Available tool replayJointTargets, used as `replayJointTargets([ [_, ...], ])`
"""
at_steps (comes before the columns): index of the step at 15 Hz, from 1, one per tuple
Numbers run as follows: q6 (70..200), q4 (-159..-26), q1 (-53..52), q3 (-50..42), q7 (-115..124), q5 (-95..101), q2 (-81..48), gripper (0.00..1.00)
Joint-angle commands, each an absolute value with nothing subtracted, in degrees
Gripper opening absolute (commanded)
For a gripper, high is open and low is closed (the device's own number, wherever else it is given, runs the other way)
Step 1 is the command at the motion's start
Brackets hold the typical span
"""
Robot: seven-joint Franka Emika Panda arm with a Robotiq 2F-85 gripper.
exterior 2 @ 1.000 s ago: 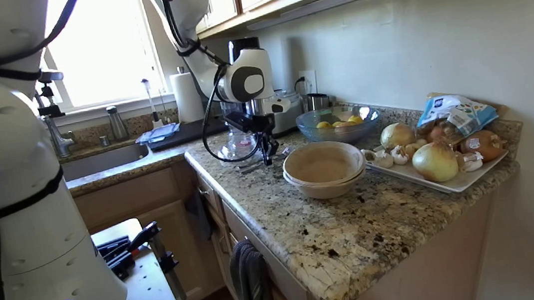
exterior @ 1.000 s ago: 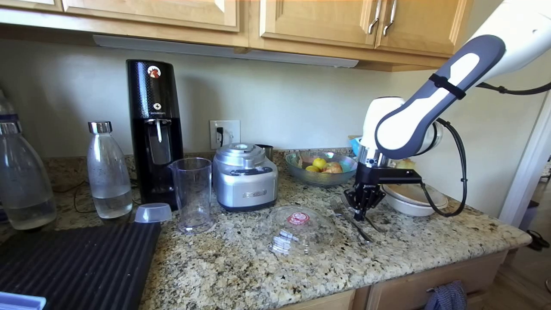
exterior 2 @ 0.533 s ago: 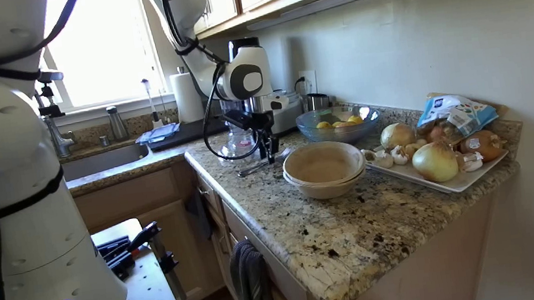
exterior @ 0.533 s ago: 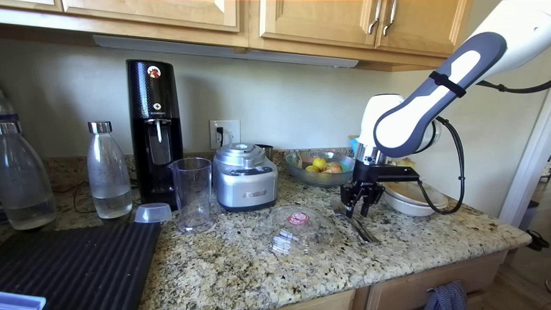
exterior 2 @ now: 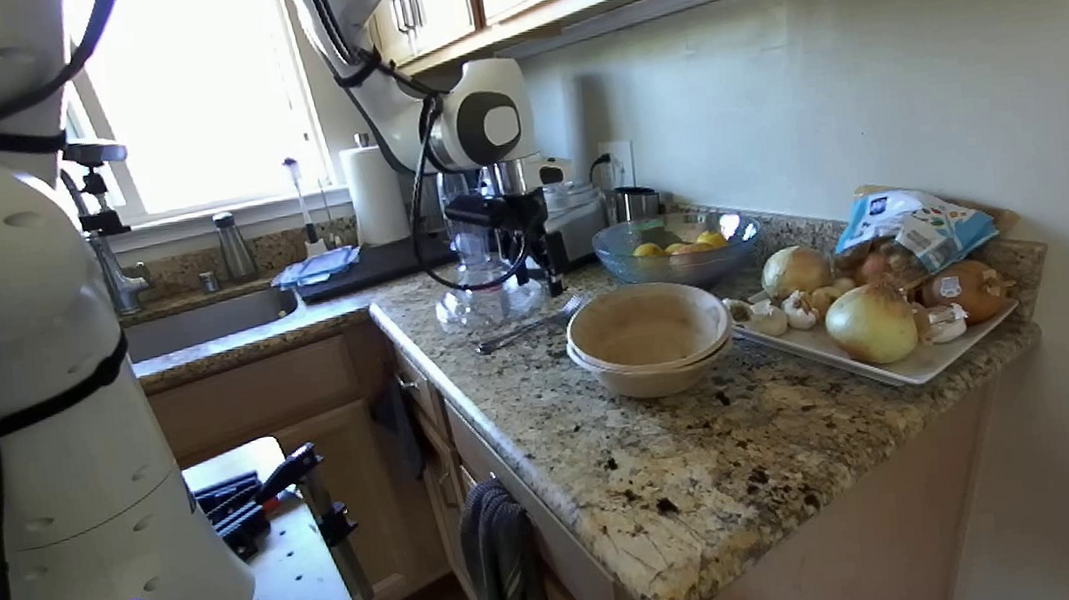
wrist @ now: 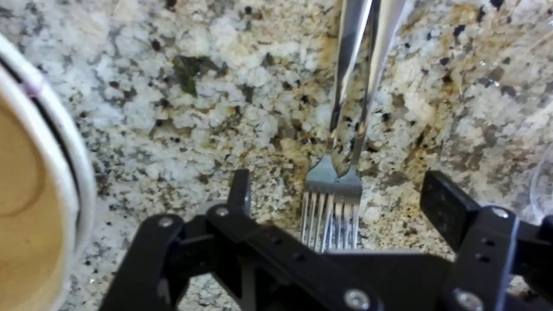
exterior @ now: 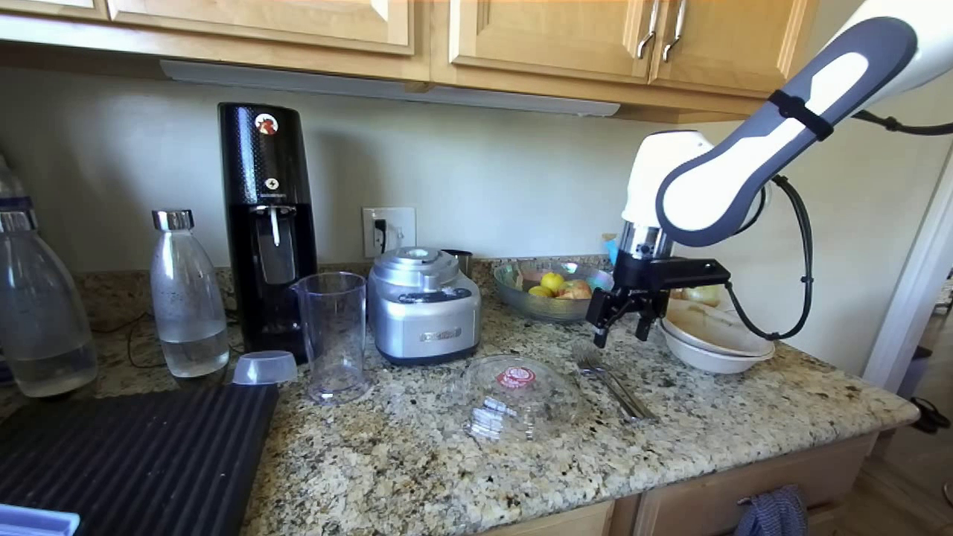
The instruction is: Pick up the fork and put it on the table, pick up the other fork and put it on the table then pick up the bowl and put it on the table.
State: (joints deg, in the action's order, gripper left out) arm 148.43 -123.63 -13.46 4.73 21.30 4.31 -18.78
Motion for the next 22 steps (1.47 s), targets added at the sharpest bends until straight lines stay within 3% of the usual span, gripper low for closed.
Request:
replayJointTargets([
  [1,144.3,-125.8,-14.5,1.1,22.5,11.4,-13.7,1.00],
  [7,141.4,-124.0,-13.8,-2.5,26.7,24.3,-13.1,1.00],
  [18,136.1,-122.4,-12.4,-4.3,28.8,27.5,-17.0,1.00],
  [19,135.9,-122.3,-12.3,-4.3,28.8,27.4,-17.1,0.91],
  [20,135.9,-122.5,-12.3,-4.2,28.6,27.1,-17.2,0.74],
  [22,136.0,-122.6,-12.2,-4.1,28.3,26.7,-17.1,0.60],
])
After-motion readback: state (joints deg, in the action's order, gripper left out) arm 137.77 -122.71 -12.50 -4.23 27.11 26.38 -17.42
